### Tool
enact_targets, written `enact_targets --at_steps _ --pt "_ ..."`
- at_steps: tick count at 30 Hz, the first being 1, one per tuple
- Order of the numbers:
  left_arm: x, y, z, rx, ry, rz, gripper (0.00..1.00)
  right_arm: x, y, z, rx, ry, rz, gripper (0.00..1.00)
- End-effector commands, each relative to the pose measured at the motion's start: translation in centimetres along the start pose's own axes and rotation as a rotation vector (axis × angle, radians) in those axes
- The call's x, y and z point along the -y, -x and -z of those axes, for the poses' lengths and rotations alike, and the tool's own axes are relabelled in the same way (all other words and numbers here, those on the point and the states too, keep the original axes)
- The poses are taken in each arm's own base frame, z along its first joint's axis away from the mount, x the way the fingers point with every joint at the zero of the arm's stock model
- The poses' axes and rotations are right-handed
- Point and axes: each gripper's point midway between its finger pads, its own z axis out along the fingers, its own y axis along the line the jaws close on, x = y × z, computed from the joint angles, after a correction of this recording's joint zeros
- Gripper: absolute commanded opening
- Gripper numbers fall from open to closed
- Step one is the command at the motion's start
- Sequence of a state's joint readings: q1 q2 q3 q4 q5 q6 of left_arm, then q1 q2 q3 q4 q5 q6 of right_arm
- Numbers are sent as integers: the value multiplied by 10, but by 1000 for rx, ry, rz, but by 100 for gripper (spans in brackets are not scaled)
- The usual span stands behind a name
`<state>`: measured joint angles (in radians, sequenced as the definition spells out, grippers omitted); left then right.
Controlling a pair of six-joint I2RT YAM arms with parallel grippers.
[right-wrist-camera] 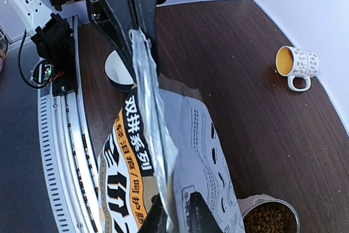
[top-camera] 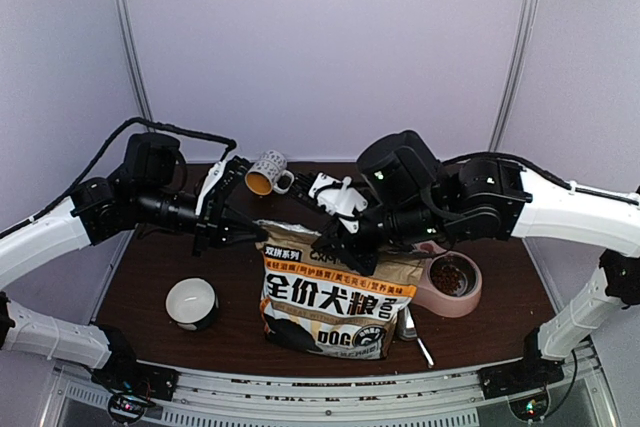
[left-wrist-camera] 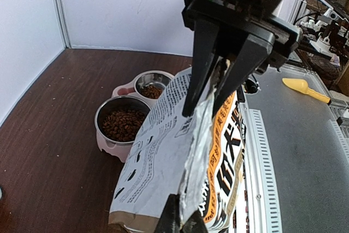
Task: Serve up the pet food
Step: Press the seal on the pet food bag.
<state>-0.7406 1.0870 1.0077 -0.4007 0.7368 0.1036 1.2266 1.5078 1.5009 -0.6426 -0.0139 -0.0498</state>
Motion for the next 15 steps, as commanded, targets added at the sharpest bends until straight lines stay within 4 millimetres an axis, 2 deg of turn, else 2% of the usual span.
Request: enact_targets --at_steps 1,3,4,12,15 --pt "19 35 19 116 -50 -85 0 43 -50 18 -173 -189 3 13" --pt "19 35 19 117 -50 -86 0 43 -52 19 -176 -192 4 1" --pt "19 35 19 117 -50 -86 0 44 -54 19 -181 -195 3 0" --pt "18 34 20 117 -44 -84 0 45 -52 23 -171 -201 3 0" --pt "18 35 21 118 -43 -85 0 46 -53 27 -171 -204 3 13"
